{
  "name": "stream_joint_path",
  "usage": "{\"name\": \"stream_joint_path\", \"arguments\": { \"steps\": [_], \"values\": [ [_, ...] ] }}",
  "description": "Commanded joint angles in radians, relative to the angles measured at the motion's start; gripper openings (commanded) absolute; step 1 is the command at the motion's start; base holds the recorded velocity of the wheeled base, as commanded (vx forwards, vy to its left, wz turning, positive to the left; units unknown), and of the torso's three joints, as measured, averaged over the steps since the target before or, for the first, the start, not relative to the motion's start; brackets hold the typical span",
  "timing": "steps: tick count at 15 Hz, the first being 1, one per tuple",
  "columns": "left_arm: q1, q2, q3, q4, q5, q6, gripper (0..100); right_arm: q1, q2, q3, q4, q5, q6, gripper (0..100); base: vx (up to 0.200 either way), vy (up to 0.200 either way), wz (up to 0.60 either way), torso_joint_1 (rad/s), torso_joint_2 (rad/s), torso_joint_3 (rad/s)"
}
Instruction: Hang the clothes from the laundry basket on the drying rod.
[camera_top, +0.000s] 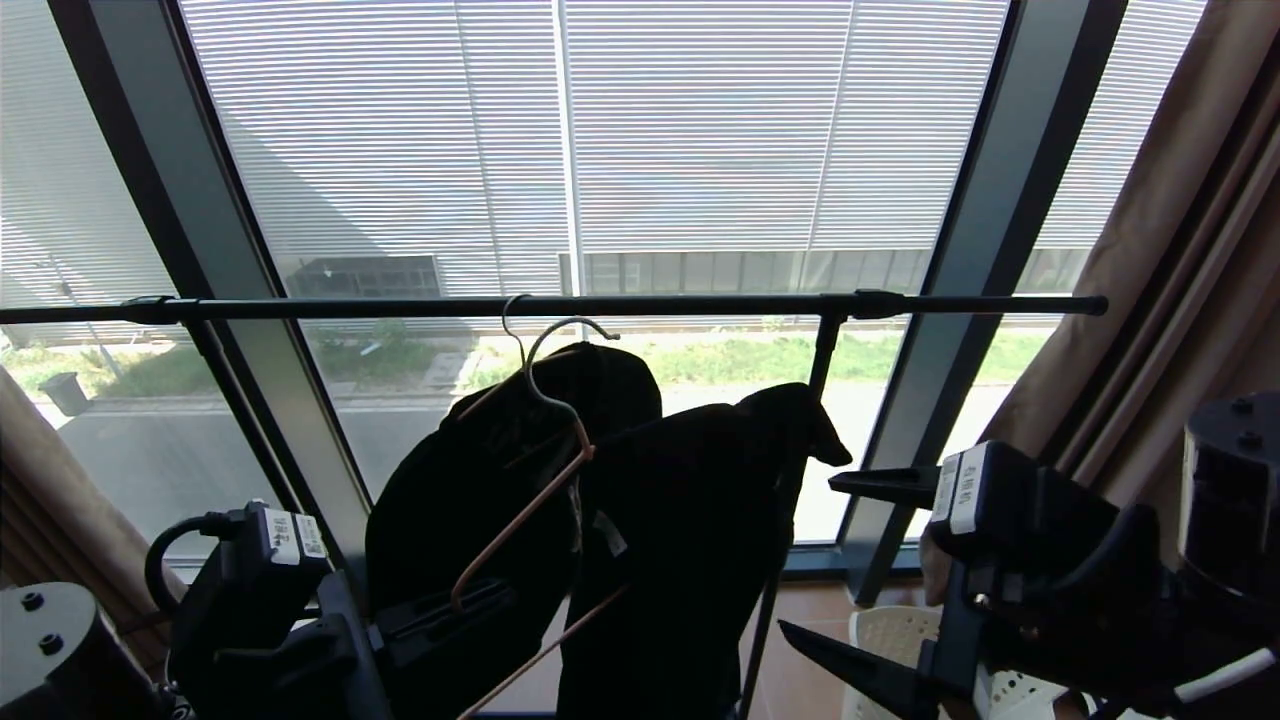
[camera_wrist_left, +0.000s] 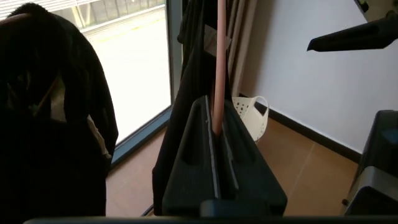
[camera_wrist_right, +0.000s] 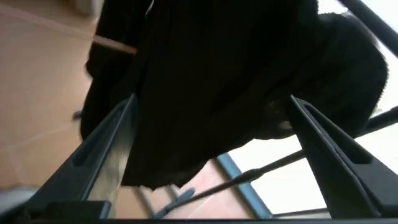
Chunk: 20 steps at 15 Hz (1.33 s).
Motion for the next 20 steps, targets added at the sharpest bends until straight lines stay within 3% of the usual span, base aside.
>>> {"name": "stream_joint_path", "arguments": {
  "steps": [1,3,4,7,8,9,10,11,14,20],
  "values": [
    [0.022,-0.07,0.0,0.034,-0.025,0.009,0,-0.175,-0.159,-0.224,0.286,0.199,-0.101,100,0.0,0.0,0.0,0.0,0.0,0.0],
    [0.019,-0.085,0.0,0.084,-0.042,0.034,0,-0.255,-0.142,-0.347,0.471,0.307,-0.215,100,0.0,0.0,0.0,0.0,0.0,0.0],
    [0.019,-0.096,0.0,0.115,-0.065,0.05,0,-0.266,-0.107,-0.397,0.541,0.322,-0.247,100,0.0,0.0,0.0,0.0,0.0,0.0],
    [0.015,-0.16,0.0,0.228,-0.12,0.109,0,-0.266,0.045,-0.589,0.784,0.333,-0.377,100,0.0,0.0,0.0,0.0,0.0,0.0],
    [0.006,-0.168,0.0,0.247,-0.12,0.119,0,-0.266,0.114,-0.704,0.942,0.334,-0.468,100,0.0,0.0,0.0,0.0,0.0,0.0],
    [0.001,-0.168,0.0,0.245,-0.12,0.119,0,-0.266,0.132,-0.736,0.985,0.334,-0.485,100,0.0,0.0,0.0,0.0,0.0,0.0],
    [-0.008,-0.168,0.0,0.247,-0.12,0.119,0,-0.257,0.235,-0.91,1.212,0.336,-0.521,100,0.0,0.0,0.0,0.0,0.0,0.0],
    [-0.013,-0.166,0.0,0.247,-0.12,0.119,0,-0.247,0.287,-0.971,1.281,0.337,-0.524,100,0.0,0.0,0.0,0.0,0.0,0.0],
    [-0.022,-0.166,0.0,0.247,-0.119,0.119,0,-0.227,0.376,-1.005,1.281,0.379,-0.528,100,0.0,0.0,0.0,0.0,0.0,0.0],
    [-0.027,-0.153,0.0,0.247,-0.119,0.119,0,-0.195,0.435,-1.006,1.211,0.386,-0.524,100,0.0,0.0,0.0,0.0,0.0,0.0]
  ]
}}
